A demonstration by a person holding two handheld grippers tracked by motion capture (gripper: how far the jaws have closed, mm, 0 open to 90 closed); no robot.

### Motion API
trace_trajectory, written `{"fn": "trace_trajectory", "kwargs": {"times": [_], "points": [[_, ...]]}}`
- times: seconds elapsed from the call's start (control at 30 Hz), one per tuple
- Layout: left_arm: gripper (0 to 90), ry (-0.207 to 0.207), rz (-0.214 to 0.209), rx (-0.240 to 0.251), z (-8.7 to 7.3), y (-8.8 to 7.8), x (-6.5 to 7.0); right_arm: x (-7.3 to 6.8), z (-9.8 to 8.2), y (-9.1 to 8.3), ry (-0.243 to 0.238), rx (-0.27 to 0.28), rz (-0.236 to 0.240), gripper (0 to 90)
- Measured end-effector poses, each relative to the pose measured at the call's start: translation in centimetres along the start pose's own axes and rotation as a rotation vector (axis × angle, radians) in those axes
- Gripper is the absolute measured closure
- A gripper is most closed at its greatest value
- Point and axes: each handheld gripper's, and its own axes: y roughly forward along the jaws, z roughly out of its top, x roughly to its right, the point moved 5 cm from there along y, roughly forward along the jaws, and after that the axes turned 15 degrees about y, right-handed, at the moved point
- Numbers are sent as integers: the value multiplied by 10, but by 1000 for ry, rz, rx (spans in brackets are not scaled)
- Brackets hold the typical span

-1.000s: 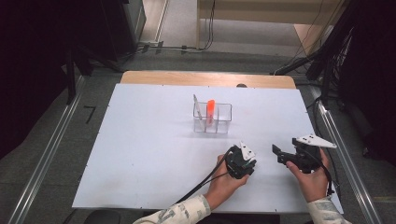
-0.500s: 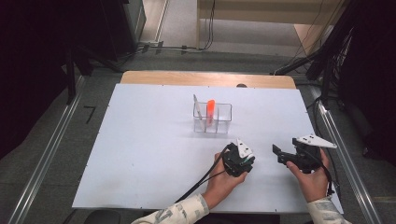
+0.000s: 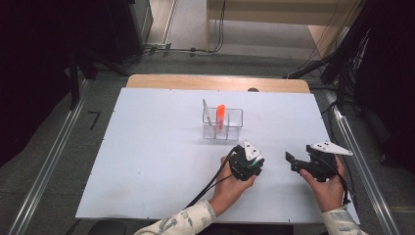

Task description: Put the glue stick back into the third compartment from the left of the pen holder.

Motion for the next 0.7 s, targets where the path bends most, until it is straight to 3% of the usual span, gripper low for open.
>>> {"fn": "trace_trajectory", "kwargs": {"times": [0.7], "points": [[662,-17,13,21,9,-6,-9,0,0,0,-2,0,-1,153]]}}
